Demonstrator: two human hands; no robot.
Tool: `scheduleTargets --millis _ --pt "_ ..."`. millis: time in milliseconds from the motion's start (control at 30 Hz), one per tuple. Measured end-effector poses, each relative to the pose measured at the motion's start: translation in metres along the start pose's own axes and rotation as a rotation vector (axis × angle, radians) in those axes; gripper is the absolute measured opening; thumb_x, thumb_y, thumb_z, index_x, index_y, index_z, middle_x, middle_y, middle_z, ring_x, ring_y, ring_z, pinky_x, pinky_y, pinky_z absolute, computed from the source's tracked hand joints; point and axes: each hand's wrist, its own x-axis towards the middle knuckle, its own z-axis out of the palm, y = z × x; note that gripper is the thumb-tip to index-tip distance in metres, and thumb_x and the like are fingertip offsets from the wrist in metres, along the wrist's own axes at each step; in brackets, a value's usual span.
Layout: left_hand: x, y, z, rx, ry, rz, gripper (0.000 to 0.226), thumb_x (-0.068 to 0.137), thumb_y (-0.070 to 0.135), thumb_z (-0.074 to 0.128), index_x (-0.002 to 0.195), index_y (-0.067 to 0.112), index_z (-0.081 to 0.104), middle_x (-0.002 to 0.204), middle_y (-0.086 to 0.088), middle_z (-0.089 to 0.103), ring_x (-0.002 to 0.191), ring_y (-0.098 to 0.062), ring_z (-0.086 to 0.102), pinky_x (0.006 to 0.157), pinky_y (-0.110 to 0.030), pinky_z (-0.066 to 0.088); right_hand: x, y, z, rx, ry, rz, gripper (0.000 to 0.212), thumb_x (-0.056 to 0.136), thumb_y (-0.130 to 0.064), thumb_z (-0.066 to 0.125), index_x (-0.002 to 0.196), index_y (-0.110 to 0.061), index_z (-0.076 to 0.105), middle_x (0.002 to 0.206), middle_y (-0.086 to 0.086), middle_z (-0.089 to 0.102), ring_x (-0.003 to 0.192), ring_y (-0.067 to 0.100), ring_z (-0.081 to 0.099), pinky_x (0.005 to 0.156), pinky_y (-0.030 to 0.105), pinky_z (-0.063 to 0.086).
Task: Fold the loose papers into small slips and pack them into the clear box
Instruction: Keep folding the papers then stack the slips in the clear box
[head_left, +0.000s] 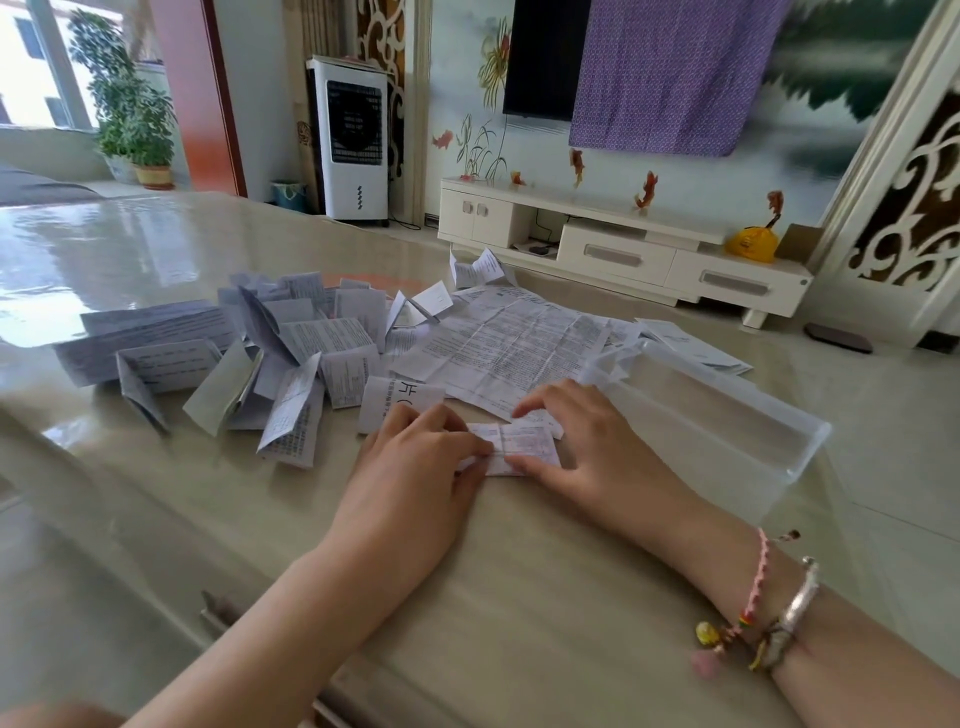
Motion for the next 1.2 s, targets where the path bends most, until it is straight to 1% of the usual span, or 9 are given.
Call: scheduleTargets --millis 133,267,333,500,667,800,967,1067,1200 --pt "0.003 -0.004 0.003 -0.038 0.031 -0.032 0.023 0.093 0.029 0.057 0.11 0.038 0.07 0.111 0.02 0.06 0.101 -0.014 0.038 0.082 -0.027 0.034 -0.008 0.003 -0.006 0.066 -0.115 -0.053 0.042 0.084 -0.05 0.066 0.119 -0.027 0.059 0.121 -0.016 0.06 0.115 0.0 0.052 0.103 0.031 0.039" --pt "0.006 -0.007 0.006 -0.079 0.029 -0.051 0.025 0.092 0.022 0.058 0.108 0.036 0.071 0.112 0.02 0.061 0.101 -0.014 0.039 0.086 -0.028 0.037 -0.008 0.0 -0.009 -0.09 -0.12 -0.132 0.041 0.086 -0.056 0.051 0.113 -0.027 0.064 0.115 -0.015 0.066 0.108 0.005 0.059 0.096 0.03 0.045" --pt "0.006 -0.008 0.006 -0.083 0.035 -0.053 0.025 0.09 0.02 0.06 0.106 0.036 0.071 0.113 0.019 0.061 0.101 -0.014 0.039 0.087 -0.027 0.037 -0.009 -0.002 -0.011 -0.182 -0.105 -0.16 0.039 0.086 -0.057 0.047 0.11 -0.031 0.065 0.112 -0.016 0.067 0.106 0.006 0.061 0.093 0.029 0.042" --pt "0.006 -0.009 0.006 -0.073 0.038 -0.082 0.021 0.09 0.026 0.062 0.106 0.037 0.07 0.111 0.015 0.051 0.102 -0.013 0.037 0.087 -0.025 0.035 -0.013 -0.008 -0.016 -0.307 -0.061 -0.172 0.036 0.086 -0.057 0.046 0.102 -0.033 0.067 0.098 -0.021 0.069 0.092 0.001 0.06 0.088 0.032 0.034" --pt "0.006 -0.008 0.006 -0.09 -0.026 -0.078 0.024 0.089 0.039 0.061 0.111 0.038 0.068 0.111 0.016 0.053 0.105 -0.014 0.039 0.093 -0.027 0.035 -0.014 -0.005 -0.018 -0.163 -0.087 -0.13 0.049 0.077 -0.071 0.05 0.108 -0.036 0.065 0.106 -0.025 0.066 0.103 -0.007 0.053 0.096 0.023 0.026" --pt "0.008 -0.008 0.005 -0.099 -0.043 -0.078 0.024 0.087 0.037 0.064 0.111 0.037 0.067 0.113 0.017 0.054 0.103 -0.013 0.039 0.092 -0.027 0.035 -0.016 -0.002 -0.018 -0.085 -0.107 -0.131 0.041 0.077 -0.06 0.052 0.112 -0.04 0.062 0.113 -0.028 0.063 0.111 -0.007 0.051 0.099 0.018 0.024" --pt "0.009 -0.008 0.005 -0.137 -0.054 -0.067 0.023 0.086 0.03 0.066 0.107 0.037 0.068 0.114 0.017 0.057 0.105 -0.017 0.044 0.093 -0.031 0.038 -0.016 -0.003 -0.018 -0.1 -0.082 -0.152 0.031 0.076 -0.035 0.055 0.105 -0.036 0.065 0.105 -0.022 0.066 0.104 0.001 0.055 0.097 0.026 0.028" --pt "0.01 -0.007 0.005 -0.154 -0.071 -0.048 0.026 0.086 0.026 0.065 0.109 0.037 0.067 0.115 0.019 0.058 0.107 -0.014 0.043 0.092 -0.026 0.036 -0.013 -0.002 -0.017 -0.05 -0.036 -0.136 0.023 0.077 -0.031 0.059 0.098 -0.034 0.068 0.096 -0.022 0.067 0.099 0.001 0.054 0.096 0.028 0.031" --pt "0.01 -0.007 0.005 -0.18 -0.069 -0.037 0.029 0.085 0.022 0.066 0.11 0.036 0.067 0.114 0.018 0.058 0.108 -0.013 0.044 0.087 -0.019 0.032 -0.014 -0.001 -0.017 -0.024 -0.05 -0.132 0.018 0.079 -0.026 0.067 0.094 -0.035 0.07 0.096 -0.023 0.066 0.099 0.003 0.052 0.096 0.025 0.029"
